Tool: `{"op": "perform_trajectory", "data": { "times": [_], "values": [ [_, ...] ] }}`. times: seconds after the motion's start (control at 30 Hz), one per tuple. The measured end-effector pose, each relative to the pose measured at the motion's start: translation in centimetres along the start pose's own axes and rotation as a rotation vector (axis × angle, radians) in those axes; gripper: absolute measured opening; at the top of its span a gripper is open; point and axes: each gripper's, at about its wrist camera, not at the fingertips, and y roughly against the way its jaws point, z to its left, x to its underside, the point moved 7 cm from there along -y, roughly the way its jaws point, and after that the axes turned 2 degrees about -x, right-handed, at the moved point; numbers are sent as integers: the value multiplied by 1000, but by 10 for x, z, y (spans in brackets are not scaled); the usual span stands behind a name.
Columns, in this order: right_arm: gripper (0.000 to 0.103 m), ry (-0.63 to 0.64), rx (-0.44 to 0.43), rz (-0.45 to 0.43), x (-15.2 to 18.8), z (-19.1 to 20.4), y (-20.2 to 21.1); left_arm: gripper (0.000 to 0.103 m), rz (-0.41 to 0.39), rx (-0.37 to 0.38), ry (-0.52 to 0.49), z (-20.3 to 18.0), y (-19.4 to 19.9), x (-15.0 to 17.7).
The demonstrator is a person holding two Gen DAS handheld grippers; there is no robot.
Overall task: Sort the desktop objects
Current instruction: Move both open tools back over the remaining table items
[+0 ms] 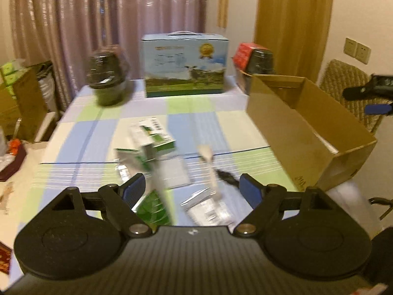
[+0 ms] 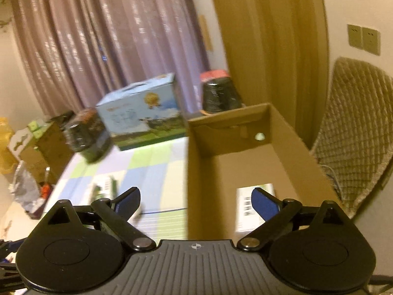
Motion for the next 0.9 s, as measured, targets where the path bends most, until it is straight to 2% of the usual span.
{"op": "perform_trajectory", "data": {
  "times": [0.07,0.2,0.4,0.6,0.9],
  "values": [
    [96,15,-20,-5,5,18,6,82,4,-31,-8,12,8,6],
    [97,44,-60,6,20,51,9,82,20,-48,11,35,24,22],
    [97,90,-103,79,55,85,-2,82,40,-52,22,52,39,46],
    [97,128,-121,141,87,102,-18,82,78,-24,-4,44,34,64],
    [97,150,-122,207,119,102,-45,82,164,38,-35,20,2,84]
  ]
}}
